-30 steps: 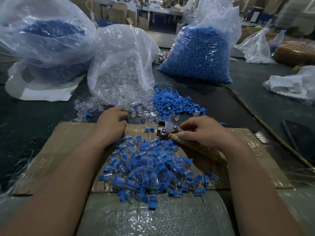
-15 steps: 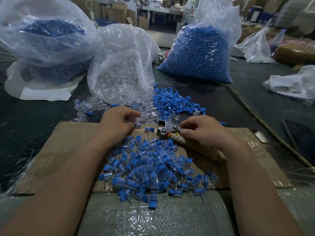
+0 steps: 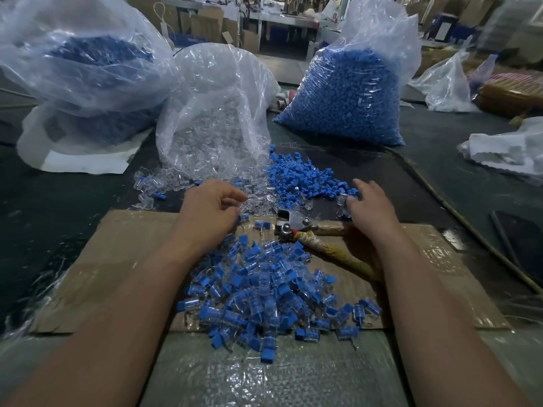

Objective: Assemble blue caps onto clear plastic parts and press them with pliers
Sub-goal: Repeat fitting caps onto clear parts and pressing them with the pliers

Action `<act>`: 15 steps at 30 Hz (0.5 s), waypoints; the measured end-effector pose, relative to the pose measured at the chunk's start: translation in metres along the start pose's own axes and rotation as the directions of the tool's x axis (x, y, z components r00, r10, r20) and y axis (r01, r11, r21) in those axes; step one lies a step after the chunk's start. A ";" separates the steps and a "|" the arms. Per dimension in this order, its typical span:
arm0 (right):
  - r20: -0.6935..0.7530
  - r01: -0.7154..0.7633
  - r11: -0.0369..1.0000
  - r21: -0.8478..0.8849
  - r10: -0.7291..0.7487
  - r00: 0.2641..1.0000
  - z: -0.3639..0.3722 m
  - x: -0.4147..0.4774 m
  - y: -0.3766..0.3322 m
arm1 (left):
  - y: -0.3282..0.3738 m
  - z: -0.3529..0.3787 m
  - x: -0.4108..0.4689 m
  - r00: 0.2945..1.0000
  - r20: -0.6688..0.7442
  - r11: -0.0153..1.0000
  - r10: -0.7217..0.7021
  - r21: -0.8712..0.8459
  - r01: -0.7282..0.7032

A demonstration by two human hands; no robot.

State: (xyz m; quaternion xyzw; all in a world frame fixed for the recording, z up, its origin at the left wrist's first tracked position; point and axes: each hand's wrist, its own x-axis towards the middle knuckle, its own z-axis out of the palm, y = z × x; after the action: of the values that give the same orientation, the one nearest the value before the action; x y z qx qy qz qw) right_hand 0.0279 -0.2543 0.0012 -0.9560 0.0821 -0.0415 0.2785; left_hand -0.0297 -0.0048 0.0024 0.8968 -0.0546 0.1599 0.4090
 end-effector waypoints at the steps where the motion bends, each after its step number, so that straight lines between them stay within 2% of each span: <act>1: 0.043 -0.017 0.999 -0.037 0.018 0.999 0.004 0.003 0.000 | 0.000 -0.001 0.000 1.000 0.001 1.000 0.004 0.006 -0.004; 4: 0.143 0.021 0.990 -0.139 -0.001 0.990 0.010 0.005 0.001 | 0.001 -0.002 0.000 1.000 -0.001 0.999 0.028 0.019 -0.028; 7: 0.202 0.146 0.975 -0.167 -0.111 0.973 0.009 0.002 -0.001 | 0.003 -0.001 -0.001 0.999 -0.016 0.999 0.051 0.016 -0.051; 10: 0.195 0.257 0.965 -0.047 -0.244 0.950 0.006 -0.005 -0.007 | 0.005 -0.001 -0.003 0.998 -0.020 0.998 0.058 0.009 -0.058; 15: 0.184 0.272 0.937 0.221 -0.314 0.931 0.005 -0.011 -0.011 | 0.009 -0.002 -0.006 0.999 -0.016 0.998 0.049 -0.032 -0.050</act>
State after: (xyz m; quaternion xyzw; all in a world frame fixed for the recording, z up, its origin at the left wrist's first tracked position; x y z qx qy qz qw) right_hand 0.0192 -0.2403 0.0025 -0.9249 -0.0972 0.0138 0.3674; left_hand -0.0383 -0.0097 0.0083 0.8872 -0.0763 0.1759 0.4197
